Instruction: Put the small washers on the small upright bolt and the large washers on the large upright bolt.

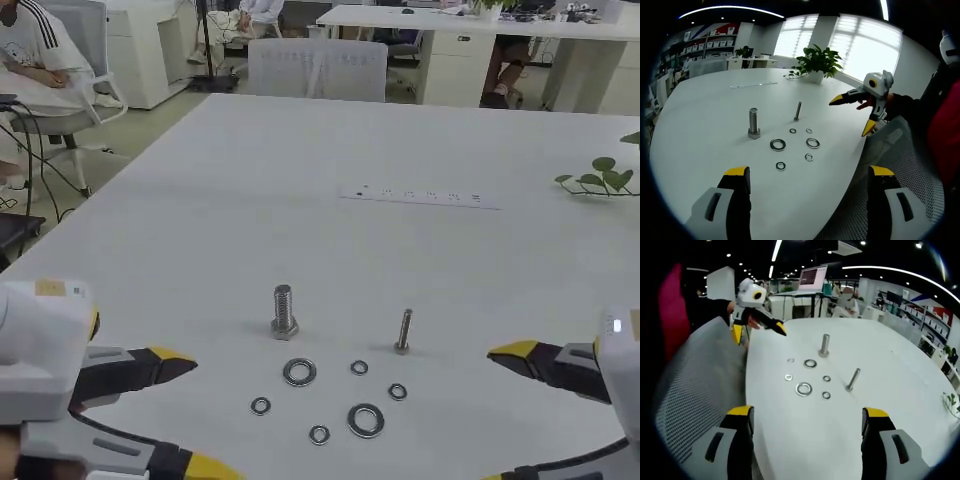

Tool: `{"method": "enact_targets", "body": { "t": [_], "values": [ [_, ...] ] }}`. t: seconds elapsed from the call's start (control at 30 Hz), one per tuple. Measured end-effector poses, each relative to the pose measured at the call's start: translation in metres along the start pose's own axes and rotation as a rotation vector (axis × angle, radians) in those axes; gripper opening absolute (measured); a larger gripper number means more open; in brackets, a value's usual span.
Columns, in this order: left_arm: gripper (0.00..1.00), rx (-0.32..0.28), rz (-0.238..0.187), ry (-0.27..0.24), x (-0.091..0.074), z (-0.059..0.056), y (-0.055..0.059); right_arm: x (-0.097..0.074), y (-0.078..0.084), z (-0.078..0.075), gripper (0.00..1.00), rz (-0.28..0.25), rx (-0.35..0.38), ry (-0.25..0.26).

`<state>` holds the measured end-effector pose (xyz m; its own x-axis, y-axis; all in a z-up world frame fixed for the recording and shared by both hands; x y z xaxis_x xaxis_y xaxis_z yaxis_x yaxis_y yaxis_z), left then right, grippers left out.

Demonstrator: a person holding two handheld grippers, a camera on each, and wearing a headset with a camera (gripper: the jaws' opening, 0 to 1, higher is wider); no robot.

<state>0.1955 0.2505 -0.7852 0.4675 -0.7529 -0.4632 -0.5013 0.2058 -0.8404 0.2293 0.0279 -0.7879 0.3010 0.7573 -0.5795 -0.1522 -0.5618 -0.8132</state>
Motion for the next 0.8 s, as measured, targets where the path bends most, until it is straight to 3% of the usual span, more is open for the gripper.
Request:
{"method": "enact_targets", "body": {
  "t": [0.8],
  "values": [
    [0.97, -0.003, -0.002, 0.0, 0.0008, -0.0027, 0.0013, 0.0003, -0.001, 0.0006, 0.88, 0.027, -0.022, -0.015]
  ]
}}
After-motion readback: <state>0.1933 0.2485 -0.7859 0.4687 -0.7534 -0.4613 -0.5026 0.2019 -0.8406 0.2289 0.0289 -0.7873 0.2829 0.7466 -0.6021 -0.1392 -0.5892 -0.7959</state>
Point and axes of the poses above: the centre of the closed fingertips' face, and the gripper's own axes: x roughly forward along the fingers, z roughly to its left, y roughly out of its underside, the point moved 3 cm from there along -x, roughly backward along the fingers, and after that the axes turned 3 degrees about -z, right-handed, at the moved point
